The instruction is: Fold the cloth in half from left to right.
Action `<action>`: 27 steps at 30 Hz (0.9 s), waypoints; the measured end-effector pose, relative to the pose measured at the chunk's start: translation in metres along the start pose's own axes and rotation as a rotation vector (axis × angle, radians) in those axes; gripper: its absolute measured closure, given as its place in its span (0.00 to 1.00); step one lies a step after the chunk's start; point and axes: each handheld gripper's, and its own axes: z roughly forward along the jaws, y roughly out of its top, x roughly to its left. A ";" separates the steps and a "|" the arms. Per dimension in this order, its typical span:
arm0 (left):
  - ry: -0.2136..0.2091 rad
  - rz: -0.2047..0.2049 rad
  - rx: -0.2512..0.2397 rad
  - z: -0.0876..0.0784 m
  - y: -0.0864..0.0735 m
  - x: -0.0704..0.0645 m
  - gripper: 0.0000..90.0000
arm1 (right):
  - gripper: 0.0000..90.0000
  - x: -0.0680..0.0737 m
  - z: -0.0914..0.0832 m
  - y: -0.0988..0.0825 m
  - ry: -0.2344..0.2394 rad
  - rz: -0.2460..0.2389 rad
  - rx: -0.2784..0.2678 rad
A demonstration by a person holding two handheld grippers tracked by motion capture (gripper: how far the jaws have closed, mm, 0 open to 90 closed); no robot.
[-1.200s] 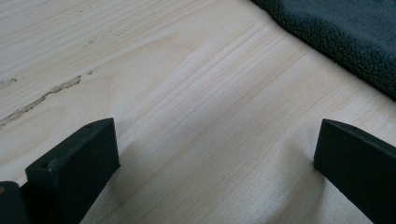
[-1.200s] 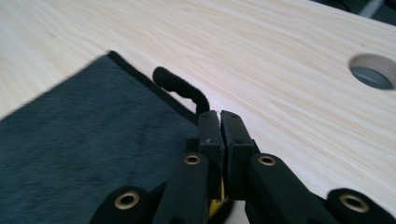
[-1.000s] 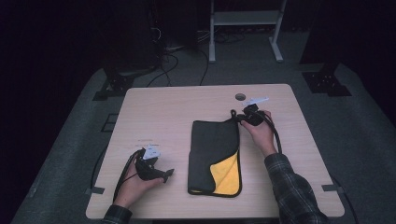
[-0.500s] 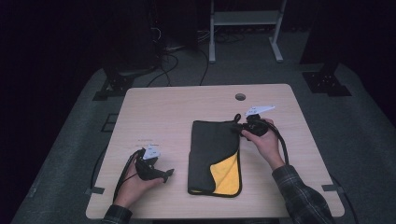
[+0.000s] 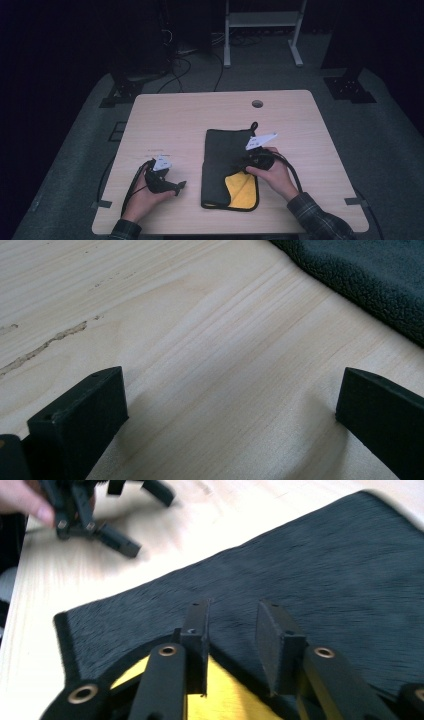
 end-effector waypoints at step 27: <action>0.000 0.000 0.000 0.000 0.000 0.000 0.00 | 0.89 0.031 0.013 -0.011 -0.006 -0.076 0.066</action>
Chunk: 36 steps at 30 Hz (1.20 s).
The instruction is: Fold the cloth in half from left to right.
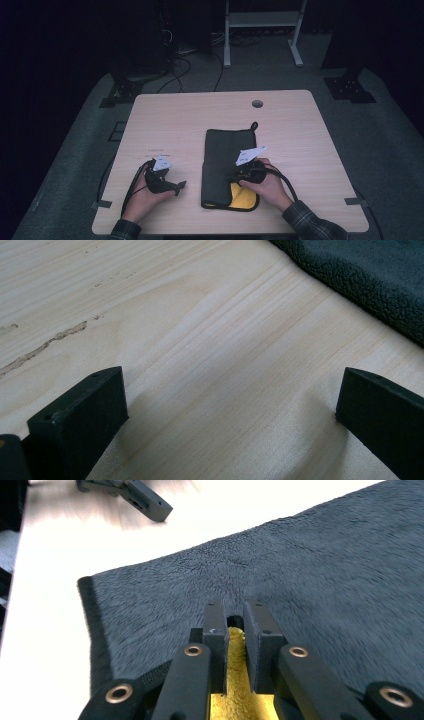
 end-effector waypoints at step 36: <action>0.003 -0.004 -0.004 0.001 0.000 0.000 0.00 | 0.89 0.023 -0.069 -0.066 -0.050 0.084 -0.008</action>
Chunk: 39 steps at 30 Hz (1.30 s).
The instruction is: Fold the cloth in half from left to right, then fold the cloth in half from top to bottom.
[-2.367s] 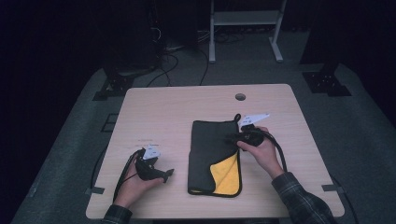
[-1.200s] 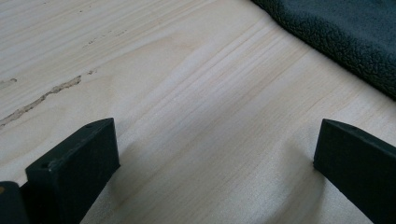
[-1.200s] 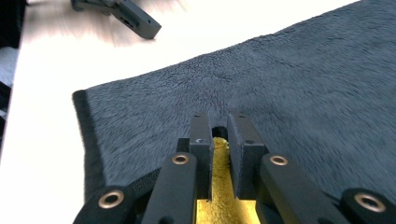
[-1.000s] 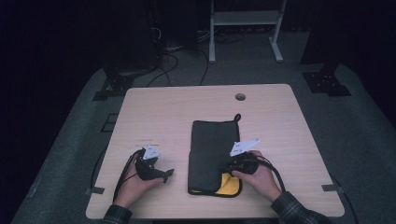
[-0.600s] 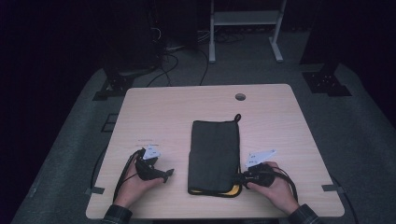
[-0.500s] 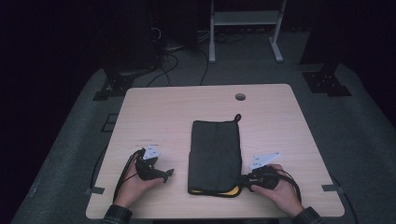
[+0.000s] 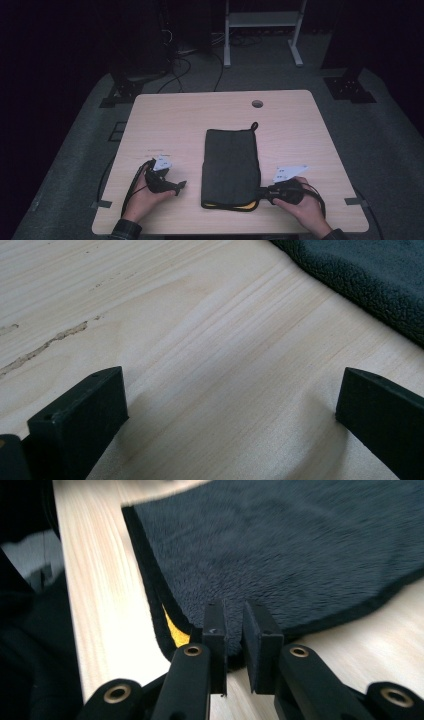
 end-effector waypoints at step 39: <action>-0.114 -0.002 -0.091 0.018 0.064 0.012 0.28 | 0.50 -0.074 0.014 0.043 -0.185 0.031 -0.048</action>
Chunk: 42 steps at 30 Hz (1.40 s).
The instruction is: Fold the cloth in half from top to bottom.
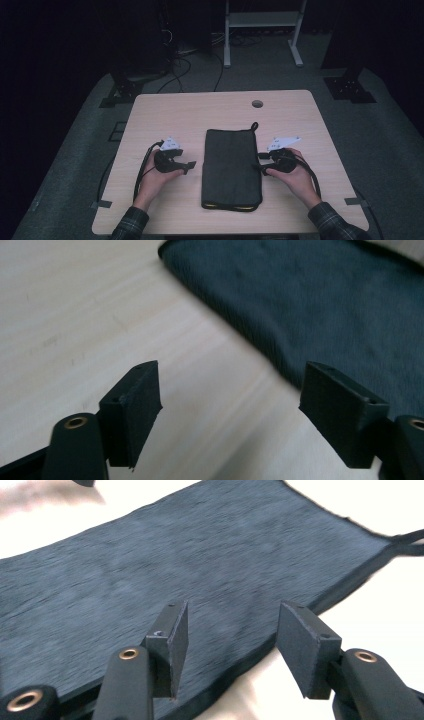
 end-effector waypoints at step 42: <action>0.026 -0.012 0.097 0.105 0.063 0.051 0.64 | 0.48 -0.081 0.057 0.036 -0.097 0.098 -0.013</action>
